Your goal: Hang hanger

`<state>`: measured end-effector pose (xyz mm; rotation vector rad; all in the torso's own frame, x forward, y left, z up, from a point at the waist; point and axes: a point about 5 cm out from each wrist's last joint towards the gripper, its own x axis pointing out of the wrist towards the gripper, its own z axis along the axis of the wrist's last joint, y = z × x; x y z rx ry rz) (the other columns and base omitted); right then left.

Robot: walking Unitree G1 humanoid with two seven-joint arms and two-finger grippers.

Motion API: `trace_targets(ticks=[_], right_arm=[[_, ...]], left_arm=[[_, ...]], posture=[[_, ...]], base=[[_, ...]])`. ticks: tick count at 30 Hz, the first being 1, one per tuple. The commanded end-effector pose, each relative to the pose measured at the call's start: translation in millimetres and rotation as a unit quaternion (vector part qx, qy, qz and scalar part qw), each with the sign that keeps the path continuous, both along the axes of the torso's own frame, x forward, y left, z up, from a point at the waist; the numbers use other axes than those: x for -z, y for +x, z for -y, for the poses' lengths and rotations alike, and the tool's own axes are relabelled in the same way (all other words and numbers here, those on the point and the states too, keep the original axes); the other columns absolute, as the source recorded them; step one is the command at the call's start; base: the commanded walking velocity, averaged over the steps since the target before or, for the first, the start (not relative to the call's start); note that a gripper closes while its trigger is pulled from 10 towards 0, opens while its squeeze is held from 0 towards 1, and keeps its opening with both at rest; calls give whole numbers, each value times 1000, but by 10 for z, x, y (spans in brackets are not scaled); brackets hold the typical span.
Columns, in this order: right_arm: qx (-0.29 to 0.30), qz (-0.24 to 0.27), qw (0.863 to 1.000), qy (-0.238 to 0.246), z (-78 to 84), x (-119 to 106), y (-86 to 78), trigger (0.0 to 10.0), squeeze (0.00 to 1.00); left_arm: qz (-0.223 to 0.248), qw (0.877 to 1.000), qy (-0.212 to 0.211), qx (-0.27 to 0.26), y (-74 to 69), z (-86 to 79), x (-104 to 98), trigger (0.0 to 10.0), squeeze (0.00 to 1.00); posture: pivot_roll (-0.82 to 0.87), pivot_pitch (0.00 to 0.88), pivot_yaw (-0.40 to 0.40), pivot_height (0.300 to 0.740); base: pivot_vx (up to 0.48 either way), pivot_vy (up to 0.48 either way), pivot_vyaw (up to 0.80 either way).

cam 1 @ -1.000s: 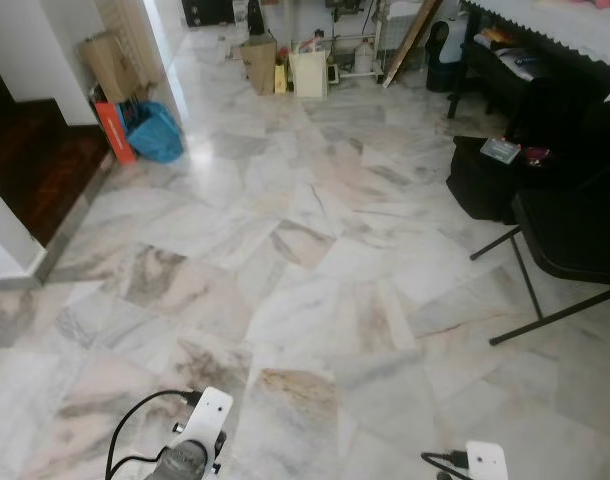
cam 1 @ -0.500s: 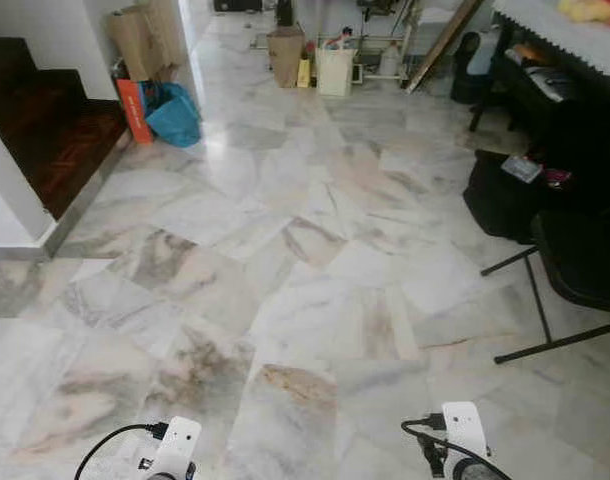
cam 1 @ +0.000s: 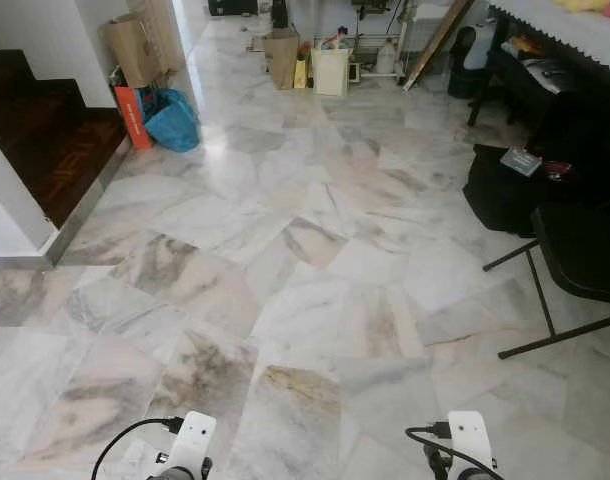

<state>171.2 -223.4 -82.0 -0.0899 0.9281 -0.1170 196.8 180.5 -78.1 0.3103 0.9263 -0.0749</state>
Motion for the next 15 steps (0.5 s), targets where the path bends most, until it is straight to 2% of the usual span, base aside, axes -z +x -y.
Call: trace_targets(ticks=[1, 8, 15], right_arm=[[2, -7, 1000, -1, 50, 18, -71, 10000, 0], [8, -12, 1000, 0, 124, 38, -171, 10000, 0], [-1, -19, 1000, -3, 121, 51, -202, 10000, 0]], left_arm=[[-11, 1000, -4, -12, -43, -16, 24, 10000, 0], [-45, 999, -2, -29, -257, -80, 120, 10000, 0], [-37, 999, -6, -29, -228, -70, 107, 10000, 0]], posture=[[-97, 0, -15, 740], [-146, 0, -4, 740], [-149, 0, 2, 740]], base=[[0, 0, 0], [0, 0, 0], [0, 0, 0]])
